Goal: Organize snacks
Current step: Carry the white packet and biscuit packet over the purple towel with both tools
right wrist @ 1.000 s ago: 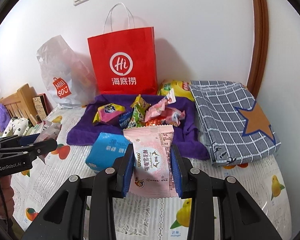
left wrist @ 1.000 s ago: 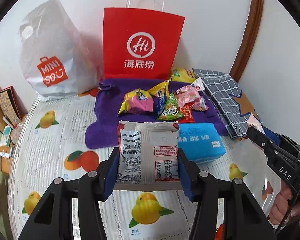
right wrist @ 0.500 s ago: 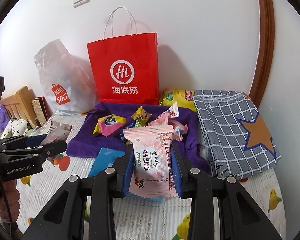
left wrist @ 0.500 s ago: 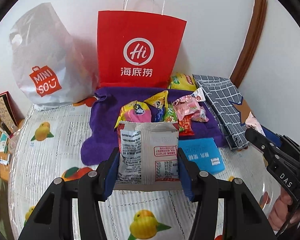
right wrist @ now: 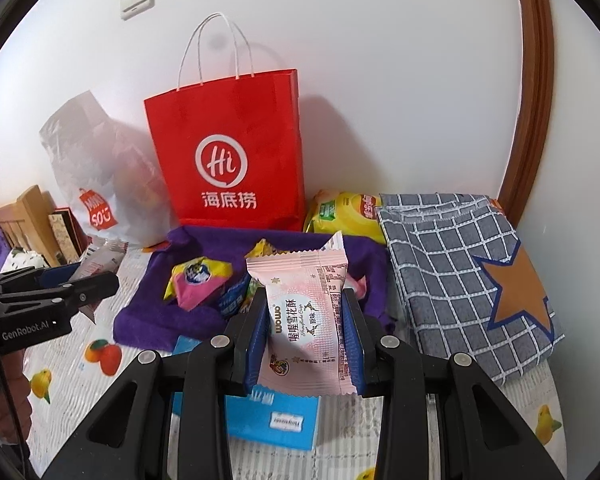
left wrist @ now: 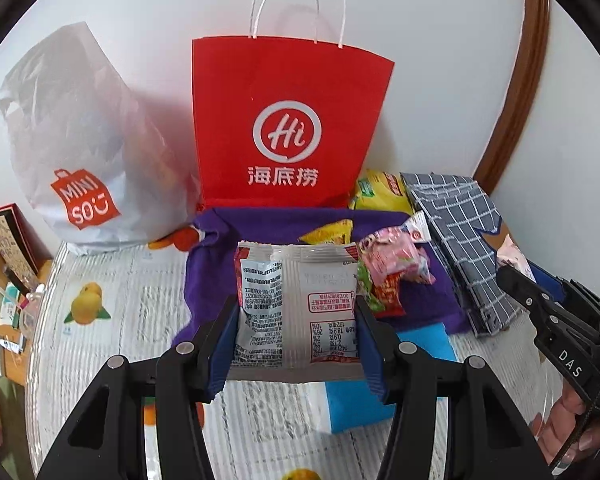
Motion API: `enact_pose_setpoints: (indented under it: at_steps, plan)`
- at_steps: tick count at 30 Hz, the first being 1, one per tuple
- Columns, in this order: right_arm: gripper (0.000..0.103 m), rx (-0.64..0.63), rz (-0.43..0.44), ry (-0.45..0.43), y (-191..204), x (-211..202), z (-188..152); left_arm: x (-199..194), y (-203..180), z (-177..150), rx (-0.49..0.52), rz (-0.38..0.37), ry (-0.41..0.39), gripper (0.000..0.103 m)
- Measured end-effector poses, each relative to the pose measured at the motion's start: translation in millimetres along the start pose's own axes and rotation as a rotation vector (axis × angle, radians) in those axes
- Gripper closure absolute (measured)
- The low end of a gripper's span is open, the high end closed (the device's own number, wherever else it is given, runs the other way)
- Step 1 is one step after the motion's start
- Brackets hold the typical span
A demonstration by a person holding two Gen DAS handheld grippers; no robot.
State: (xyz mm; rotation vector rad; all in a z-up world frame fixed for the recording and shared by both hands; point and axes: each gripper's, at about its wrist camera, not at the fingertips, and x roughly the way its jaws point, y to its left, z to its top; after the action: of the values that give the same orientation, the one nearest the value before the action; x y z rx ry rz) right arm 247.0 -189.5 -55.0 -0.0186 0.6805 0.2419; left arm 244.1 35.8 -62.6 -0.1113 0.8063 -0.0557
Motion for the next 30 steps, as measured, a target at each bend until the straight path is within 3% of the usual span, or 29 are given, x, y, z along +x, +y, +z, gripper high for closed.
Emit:
enact_pose_setpoints:
  at_steps: [16, 30]
  plan:
    - [0.068, -0.030, 0.014, 0.016, -12.9, 21.4, 15.3, 21.6, 0.1, 10.6, 0.011, 0.008, 0.035, 0.051]
    - [0.068, 0.003, 0.034, 0.038, -6.2, 54.1, 29.3, 45.5, 18.3, 27.2, -0.041, -0.004, 0.035, 0.052]
